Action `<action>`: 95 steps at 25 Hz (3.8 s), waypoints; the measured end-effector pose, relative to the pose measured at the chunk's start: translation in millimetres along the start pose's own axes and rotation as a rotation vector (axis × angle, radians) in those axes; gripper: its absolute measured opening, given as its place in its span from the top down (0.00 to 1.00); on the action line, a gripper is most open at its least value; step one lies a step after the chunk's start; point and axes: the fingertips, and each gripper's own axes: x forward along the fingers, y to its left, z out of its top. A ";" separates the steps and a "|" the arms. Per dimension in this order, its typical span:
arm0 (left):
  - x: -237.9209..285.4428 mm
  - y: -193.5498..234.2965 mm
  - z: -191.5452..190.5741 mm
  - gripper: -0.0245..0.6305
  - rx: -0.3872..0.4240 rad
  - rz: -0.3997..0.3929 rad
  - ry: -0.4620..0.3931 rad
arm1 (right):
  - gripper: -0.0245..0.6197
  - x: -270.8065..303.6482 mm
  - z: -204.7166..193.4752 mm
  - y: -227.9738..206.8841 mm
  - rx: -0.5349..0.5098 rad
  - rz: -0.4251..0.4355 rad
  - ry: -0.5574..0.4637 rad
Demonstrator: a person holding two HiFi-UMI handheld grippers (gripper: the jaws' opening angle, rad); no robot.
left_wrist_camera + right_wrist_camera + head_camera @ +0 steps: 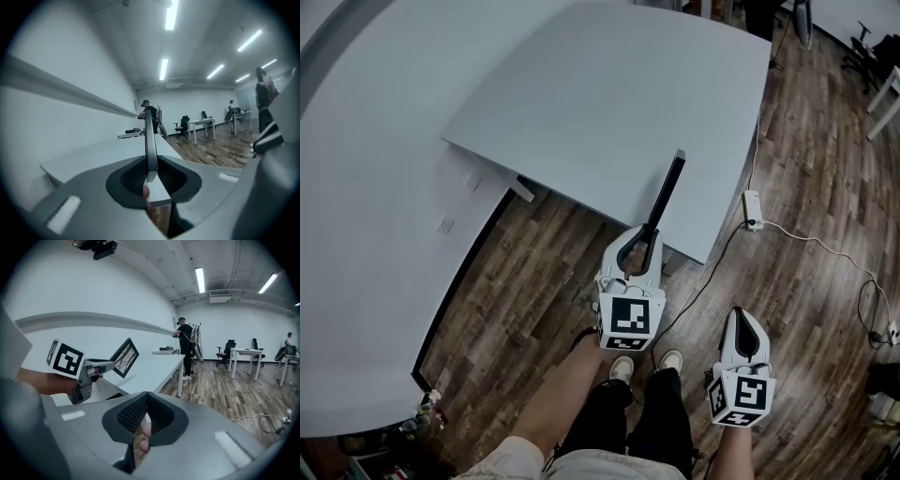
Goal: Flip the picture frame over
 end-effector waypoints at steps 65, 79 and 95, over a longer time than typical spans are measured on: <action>34.7 -52.0 -102.2 0.66 1.408 -0.090 0.190 | 0.92 19.9 -8.2 -1.0 0.018 -0.002 0.031; 10.0 -27.1 -79.3 0.61 1.373 -0.077 0.212 | 0.88 17.1 34.6 13.5 -0.037 -0.004 -0.042; 18.5 -35.3 -94.5 0.55 1.412 -0.093 0.290 | 0.86 1.6 30.4 20.9 -0.036 0.004 -0.047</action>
